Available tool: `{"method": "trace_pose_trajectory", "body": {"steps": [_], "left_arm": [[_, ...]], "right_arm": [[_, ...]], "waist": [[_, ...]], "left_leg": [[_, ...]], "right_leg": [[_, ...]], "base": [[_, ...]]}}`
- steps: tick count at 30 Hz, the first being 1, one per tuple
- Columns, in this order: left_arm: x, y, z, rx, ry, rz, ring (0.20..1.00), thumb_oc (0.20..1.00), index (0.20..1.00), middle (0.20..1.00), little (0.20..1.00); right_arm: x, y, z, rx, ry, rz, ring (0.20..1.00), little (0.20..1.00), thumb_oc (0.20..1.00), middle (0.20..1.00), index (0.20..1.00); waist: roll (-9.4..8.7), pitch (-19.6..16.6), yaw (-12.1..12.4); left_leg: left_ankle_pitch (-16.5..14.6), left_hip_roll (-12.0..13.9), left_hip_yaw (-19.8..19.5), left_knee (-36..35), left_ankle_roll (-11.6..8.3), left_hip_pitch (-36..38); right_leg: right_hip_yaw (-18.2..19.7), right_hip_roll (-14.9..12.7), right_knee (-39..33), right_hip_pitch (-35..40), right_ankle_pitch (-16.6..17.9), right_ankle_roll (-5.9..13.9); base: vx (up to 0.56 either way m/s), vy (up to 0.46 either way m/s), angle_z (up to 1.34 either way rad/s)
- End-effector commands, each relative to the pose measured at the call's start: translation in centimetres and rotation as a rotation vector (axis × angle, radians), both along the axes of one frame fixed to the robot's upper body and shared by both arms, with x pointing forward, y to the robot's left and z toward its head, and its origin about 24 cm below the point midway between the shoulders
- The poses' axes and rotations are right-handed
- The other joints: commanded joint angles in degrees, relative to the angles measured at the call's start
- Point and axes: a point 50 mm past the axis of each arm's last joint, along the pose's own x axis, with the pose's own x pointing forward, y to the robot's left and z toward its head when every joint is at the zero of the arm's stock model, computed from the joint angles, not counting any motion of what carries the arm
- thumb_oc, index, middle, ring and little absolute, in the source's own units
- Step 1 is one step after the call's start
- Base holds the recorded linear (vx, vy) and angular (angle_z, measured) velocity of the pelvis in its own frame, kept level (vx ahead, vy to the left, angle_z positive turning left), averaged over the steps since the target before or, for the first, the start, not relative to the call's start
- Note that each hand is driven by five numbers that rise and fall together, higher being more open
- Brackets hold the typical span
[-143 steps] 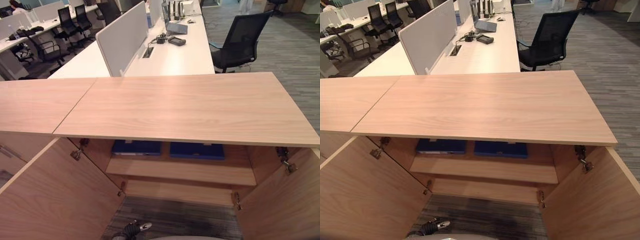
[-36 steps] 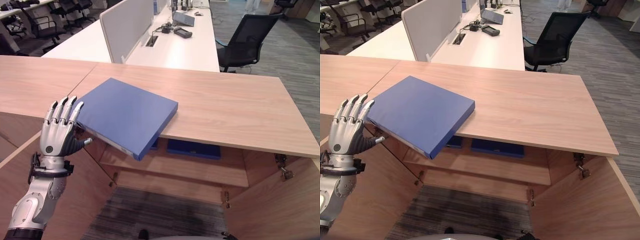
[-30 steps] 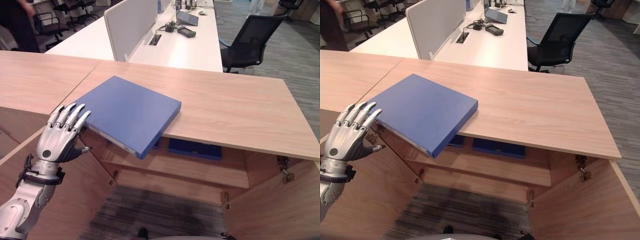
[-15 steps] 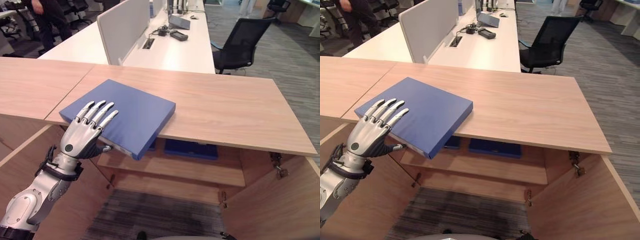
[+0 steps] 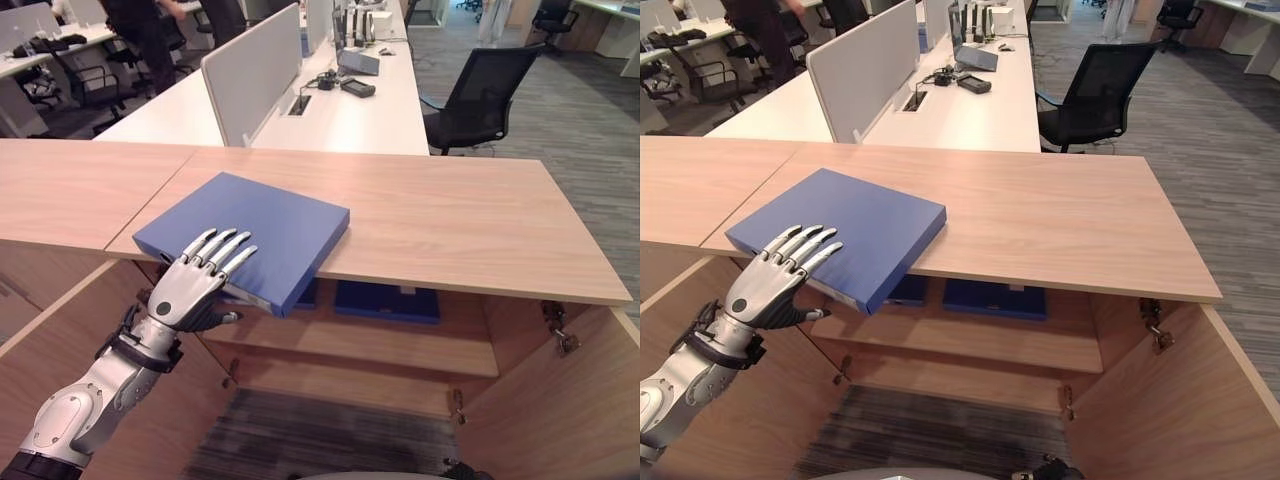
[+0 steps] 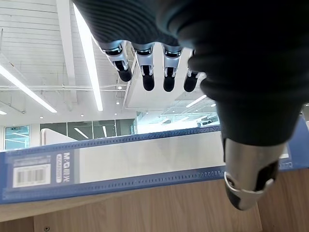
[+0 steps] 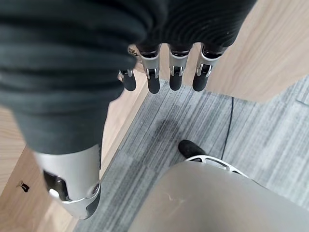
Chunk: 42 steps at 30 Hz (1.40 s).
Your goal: Put the empty folder in the office cabinet
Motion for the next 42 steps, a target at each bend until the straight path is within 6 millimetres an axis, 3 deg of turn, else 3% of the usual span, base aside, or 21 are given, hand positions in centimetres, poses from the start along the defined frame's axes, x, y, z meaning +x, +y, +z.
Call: {"method": "trace_pose_trajectory", "body": {"steps": [1,9,31,33,42], "left_arm": [[0.7,0.0,2.1,0.007,-0.076,-0.027,1.000,1.000,1.000,1.000,1.000],[0.9,0.5,1.7,0.000,-0.046,0.000,1.000,1.000,1.000,1.000,1.000],[4.7,-1.4,-0.1,0.013,-0.056,0.038,1.000,1.000,1.000,1.000,1.000],[4.8,-1.3,-0.8,0.034,-0.027,0.047,0.200,0.200,0.200,0.200,0.200],[5.0,-1.3,-2.8,0.005,0.039,0.094,0.200,0.200,0.200,0.200,0.200]], "right_arm": [[1.7,3.6,-0.2,0.089,-0.051,0.008,1.000,1.000,1.000,1.000,1.000],[1.6,3.5,-0.2,0.088,-0.060,0.005,1.000,1.000,1.000,1.000,1.000],[1.9,3.9,-0.2,0.071,-0.055,0.054,1.000,1.000,1.000,1.000,1.000],[1.9,3.9,-0.2,0.070,-0.056,0.055,1.000,1.000,1.000,1.000,1.000],[1.9,3.8,-0.2,0.059,-0.062,0.056,1.000,1.000,1.000,1.000,1.000]], "waist": [[-4.27,-0.30,-0.45],[-4.51,-0.35,-0.74],[-4.57,-0.98,-2.48],[-4.51,-1.03,-2.64],[-4.52,-0.86,-2.92]], "left_leg": [[-3.88,-1.73,-1.65,0.21,1.07,-1.27],[-3.72,-1.84,-1.61,0.21,1.09,-1.47],[-4.21,-1.85,-1.06,0.21,1.31,-0.87],[-4.32,-1.87,-0.95,0.21,1.38,-0.76],[-4.37,-1.89,-0.84,0.21,1.54,-0.50]], "right_leg": [[2.79,-0.63,0.41,-1.37,-0.15,2.39],[2.88,-0.60,0.41,-1.47,-0.07,2.38],[3.49,-0.77,0.41,-1.23,-0.14,2.42],[3.60,-0.70,0.41,-1.17,-0.16,2.40],[3.84,-0.66,0.41,-1.07,-0.17,2.32]], "base": [[0.00,0.000,0.00],[0.00,0.000,0.00],[0.00,0.000,0.00],[0.00,0.000,0.00],[0.00,0.000,0.00]]}}
